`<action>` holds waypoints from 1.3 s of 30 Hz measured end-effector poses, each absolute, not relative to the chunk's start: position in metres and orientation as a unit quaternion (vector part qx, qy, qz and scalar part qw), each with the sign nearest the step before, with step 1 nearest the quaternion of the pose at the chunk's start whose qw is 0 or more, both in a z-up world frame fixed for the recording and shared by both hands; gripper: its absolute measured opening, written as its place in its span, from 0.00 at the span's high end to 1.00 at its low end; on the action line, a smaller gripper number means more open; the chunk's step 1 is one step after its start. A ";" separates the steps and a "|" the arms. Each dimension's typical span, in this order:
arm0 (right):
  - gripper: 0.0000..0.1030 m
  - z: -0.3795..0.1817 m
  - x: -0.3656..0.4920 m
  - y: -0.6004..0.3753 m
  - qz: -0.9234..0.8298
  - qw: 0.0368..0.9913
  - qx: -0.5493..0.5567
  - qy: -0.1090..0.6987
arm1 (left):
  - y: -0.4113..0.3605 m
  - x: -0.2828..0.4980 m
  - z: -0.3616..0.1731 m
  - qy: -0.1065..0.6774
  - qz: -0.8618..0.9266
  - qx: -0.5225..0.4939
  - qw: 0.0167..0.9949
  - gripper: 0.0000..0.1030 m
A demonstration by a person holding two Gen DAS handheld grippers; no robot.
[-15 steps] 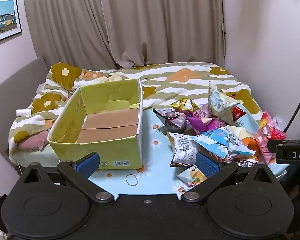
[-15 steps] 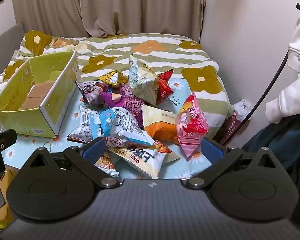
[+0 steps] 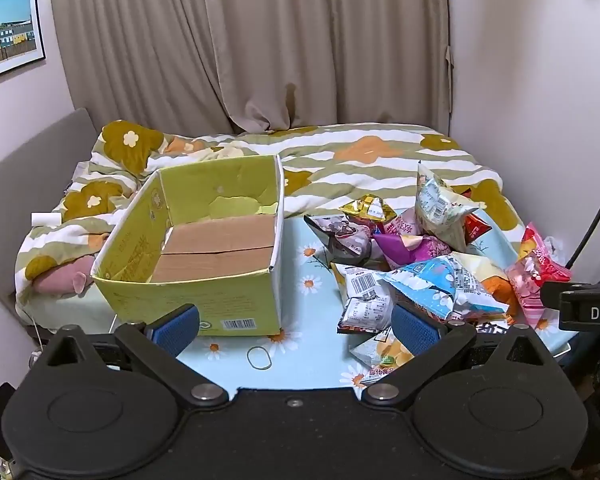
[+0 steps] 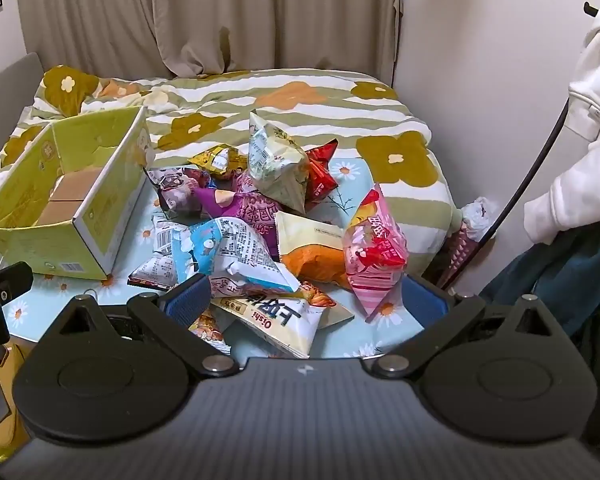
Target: Organize snacks
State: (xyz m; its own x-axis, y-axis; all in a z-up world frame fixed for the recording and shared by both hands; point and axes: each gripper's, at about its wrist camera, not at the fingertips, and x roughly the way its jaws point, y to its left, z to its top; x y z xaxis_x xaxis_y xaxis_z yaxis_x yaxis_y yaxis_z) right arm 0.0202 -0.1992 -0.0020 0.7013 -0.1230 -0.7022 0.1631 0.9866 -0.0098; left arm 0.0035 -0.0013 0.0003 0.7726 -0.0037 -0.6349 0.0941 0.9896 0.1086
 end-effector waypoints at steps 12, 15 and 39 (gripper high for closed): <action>0.00 -0.003 0.019 -0.199 -0.078 0.922 0.026 0.377 | -0.001 0.003 0.000 0.336 -0.016 0.063 0.940 0.00; 0.00 -0.003 0.019 -0.199 -0.080 0.923 0.027 0.377 | -0.002 0.004 0.000 0.336 -0.016 0.063 0.939 0.00; 0.00 -0.003 0.021 -0.200 -0.077 0.922 0.026 0.378 | -0.005 0.005 0.003 0.337 -0.017 0.059 0.939 0.00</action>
State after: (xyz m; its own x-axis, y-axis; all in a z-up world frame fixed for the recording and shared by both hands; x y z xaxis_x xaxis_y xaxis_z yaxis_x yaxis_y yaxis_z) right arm 0.0211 -0.1999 -0.0029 0.7026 -0.1219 -0.7011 0.1615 0.9868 -0.0097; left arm 0.0052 -0.0054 0.0028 0.7716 0.0075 -0.6360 0.0721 0.9925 0.0992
